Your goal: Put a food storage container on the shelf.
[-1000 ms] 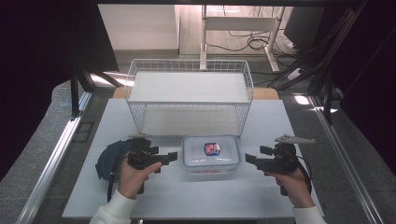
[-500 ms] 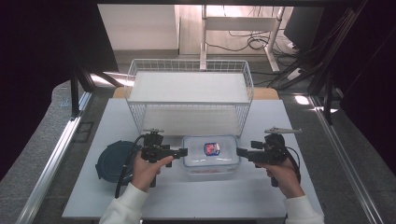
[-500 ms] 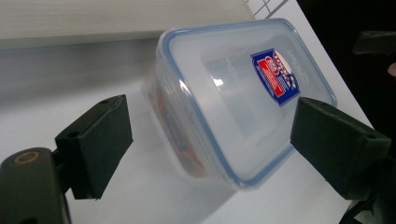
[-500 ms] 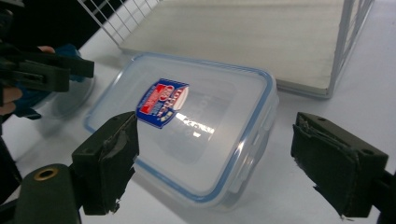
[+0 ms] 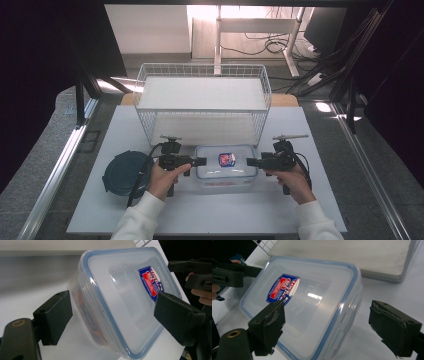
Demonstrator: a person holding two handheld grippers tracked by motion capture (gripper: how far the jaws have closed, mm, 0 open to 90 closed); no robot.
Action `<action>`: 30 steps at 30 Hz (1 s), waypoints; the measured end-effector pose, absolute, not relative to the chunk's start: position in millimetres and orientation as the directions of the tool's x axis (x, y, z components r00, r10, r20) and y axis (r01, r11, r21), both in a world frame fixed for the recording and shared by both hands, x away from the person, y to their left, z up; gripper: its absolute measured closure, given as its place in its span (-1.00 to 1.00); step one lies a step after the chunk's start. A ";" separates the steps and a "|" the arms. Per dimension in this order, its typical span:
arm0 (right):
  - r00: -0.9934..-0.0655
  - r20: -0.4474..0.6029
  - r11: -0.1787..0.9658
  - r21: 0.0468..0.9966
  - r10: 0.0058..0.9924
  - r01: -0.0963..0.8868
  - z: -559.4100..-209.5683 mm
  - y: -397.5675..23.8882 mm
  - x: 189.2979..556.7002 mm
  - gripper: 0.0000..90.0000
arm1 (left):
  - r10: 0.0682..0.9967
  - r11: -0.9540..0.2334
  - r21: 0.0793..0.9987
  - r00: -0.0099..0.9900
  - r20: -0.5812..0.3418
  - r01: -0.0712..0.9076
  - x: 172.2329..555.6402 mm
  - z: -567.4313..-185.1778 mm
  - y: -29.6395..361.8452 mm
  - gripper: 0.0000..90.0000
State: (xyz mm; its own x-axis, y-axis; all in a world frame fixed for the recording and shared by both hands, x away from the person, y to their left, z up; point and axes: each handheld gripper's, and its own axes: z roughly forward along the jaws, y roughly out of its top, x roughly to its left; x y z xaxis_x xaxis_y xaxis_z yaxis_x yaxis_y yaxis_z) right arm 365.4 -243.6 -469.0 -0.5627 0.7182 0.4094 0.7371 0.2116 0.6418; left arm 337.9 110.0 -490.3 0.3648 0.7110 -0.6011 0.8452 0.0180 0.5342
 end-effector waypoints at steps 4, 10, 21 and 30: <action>-0.553 0.451 0.212 0.608 0.701 0.765 -478.0 -239.2 369.9 -0.74 | 0.700 0.004 0.504 0.358 -0.618 0.864 343.1 -498.2 107.4 -0.68; -0.506 0.517 0.183 0.552 0.690 0.813 -491.2 -237.1 377.5 -0.83 | 0.657 -0.012 0.446 0.343 -0.671 0.895 347.7 -509.7 97.7 -0.67; -0.436 0.635 0.139 0.461 0.638 0.876 -497.6 -244.7 379.3 -0.44 | 0.646 0.012 0.410 0.306 -0.700 0.912 345.3 -509.0 103.7 -0.44; -0.422 0.638 0.110 0.469 0.645 0.876 -490.8 -249.8 370.4 -0.26 | 0.636 0.050 0.431 0.304 -0.709 0.901 334.9 -502.3 109.8 -0.12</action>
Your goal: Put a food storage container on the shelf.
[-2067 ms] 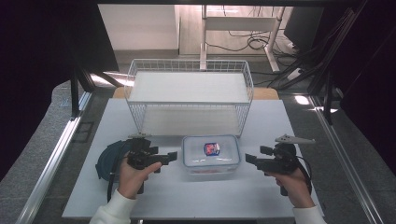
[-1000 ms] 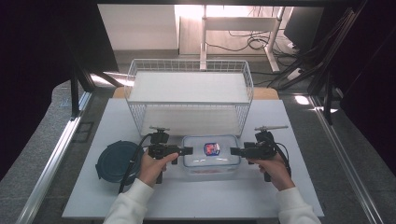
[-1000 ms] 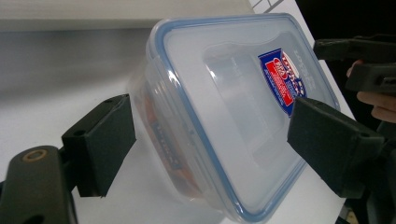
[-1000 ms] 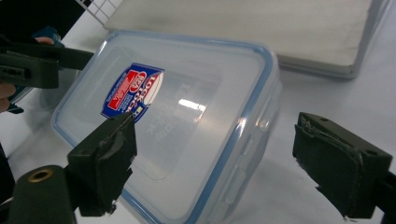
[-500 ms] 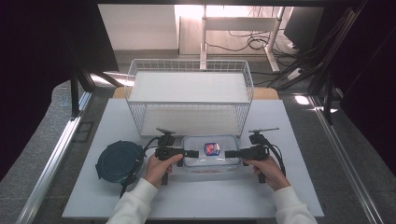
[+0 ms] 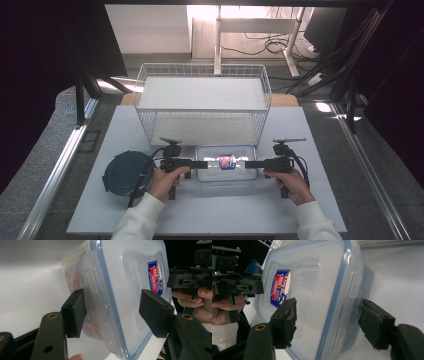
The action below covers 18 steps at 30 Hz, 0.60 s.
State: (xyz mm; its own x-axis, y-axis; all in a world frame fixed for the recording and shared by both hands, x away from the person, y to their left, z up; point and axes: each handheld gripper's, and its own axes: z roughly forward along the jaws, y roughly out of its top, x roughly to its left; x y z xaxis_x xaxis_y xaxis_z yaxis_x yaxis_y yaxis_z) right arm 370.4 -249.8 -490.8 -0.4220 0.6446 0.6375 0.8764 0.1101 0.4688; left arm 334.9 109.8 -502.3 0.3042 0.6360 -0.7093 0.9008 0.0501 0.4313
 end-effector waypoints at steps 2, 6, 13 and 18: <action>-0.425 0.633 0.108 0.476 0.647 0.873 -489.6 -249.8 368.1 -0.24 | 0.644 0.041 0.443 0.315 -0.697 0.896 332.3 -500.0 109.6 -0.10; -0.444 0.609 0.105 0.509 0.658 0.854 -484.8 -249.3 360.4 -0.18 | 0.655 0.053 0.465 0.321 -0.684 0.884 324.8 -494.6 109.8 -0.05; -0.473 0.588 0.104 0.551 0.656 0.828 -479.2 -246.9 353.7 -0.14 | 0.673 0.042 0.511 0.353 -0.650 0.859 316.9 -484.9 111.1 -0.01; -0.501 0.569 0.104 0.588 0.652 0.802 -469.9 -250.5 351.4 -0.13 | 0.651 0.054 0.536 0.377 -0.659 0.843 314.2 -477.4 111.2 0.02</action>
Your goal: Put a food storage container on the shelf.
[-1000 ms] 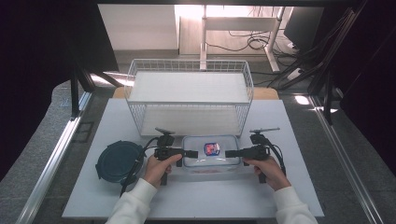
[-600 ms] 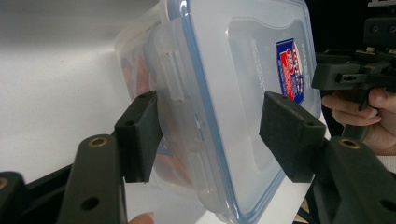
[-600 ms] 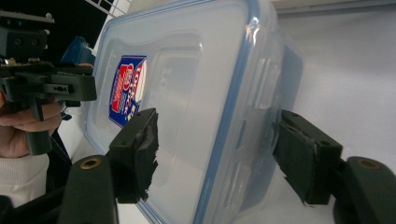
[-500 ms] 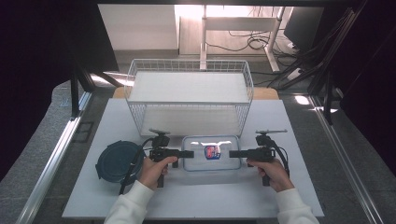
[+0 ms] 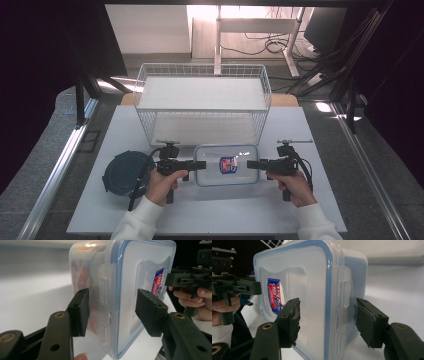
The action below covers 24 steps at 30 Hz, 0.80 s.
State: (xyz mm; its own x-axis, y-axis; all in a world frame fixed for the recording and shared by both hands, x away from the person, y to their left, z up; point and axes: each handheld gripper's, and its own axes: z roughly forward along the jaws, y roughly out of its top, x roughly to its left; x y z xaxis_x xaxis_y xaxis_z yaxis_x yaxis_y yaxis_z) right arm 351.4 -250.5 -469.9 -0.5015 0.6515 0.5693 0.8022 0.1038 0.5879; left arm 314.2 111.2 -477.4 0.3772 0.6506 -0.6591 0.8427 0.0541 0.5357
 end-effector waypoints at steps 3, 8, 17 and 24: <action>-0.526 0.556 0.103 0.618 0.644 0.779 -459.6 -251.2 348.2 -0.13 | 0.647 0.051 0.565 0.404 -0.647 0.824 311.3 -469.0 112.9 0.04; -0.553 0.534 0.115 0.645 0.640 0.756 -450.8 -249.7 343.9 -0.13 | 0.644 0.044 0.589 0.428 -0.634 0.807 305.9 -459.8 115.6 0.04; -0.599 0.485 0.123 0.703 0.637 0.700 -434.5 -246.5 334.5 -0.13 | 0.640 0.047 0.630 0.461 -0.615 0.775 298.9 -445.7 119.4 0.04; -0.613 0.468 0.122 0.723 0.637 0.679 -426.4 -246.2 330.1 -0.13 | 0.637 0.055 0.644 0.470 -0.612 0.763 295.3 -439.5 120.0 0.05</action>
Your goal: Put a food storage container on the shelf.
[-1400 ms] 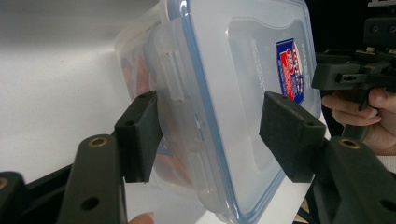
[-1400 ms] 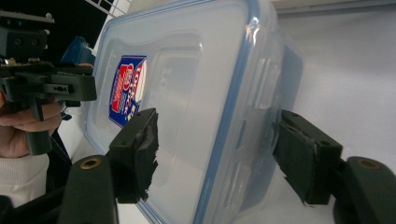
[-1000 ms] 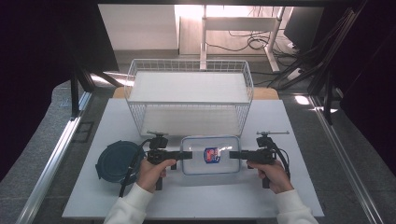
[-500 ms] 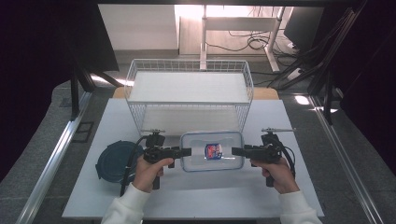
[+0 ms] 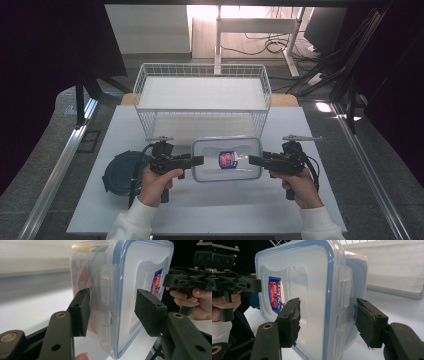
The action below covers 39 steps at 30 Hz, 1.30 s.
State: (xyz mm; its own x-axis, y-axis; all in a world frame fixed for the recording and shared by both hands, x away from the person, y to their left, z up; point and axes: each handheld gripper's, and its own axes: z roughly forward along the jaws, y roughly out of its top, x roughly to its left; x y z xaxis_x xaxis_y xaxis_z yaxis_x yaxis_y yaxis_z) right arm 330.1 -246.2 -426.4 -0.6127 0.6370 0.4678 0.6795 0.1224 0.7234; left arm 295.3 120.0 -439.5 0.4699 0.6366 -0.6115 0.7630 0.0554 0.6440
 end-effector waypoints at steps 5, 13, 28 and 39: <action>-0.625 0.450 0.127 0.739 0.639 0.662 -418.9 -245.6 325.8 -0.12 | 0.634 0.055 0.657 0.482 -0.605 0.752 292.8 -434.8 120.8 0.04; -0.648 0.426 0.129 0.767 0.631 0.629 -405.6 -240.6 318.8 -0.12 | 0.638 0.054 0.686 0.503 -0.582 0.725 284.9 -418.8 126.6 0.04; -0.664 0.404 0.138 0.783 0.630 0.607 -389.3 -235.7 320.5 -0.11 | 0.632 0.052 0.683 0.505 -0.588 0.729 290.9 -404.9 132.0 0.04; -0.681 0.387 0.135 0.803 0.622 0.581 -370.2 -226.6 324.0 -0.11 | 0.640 0.056 0.707 0.518 -0.567 0.705 293.2 -382.7 143.4 0.03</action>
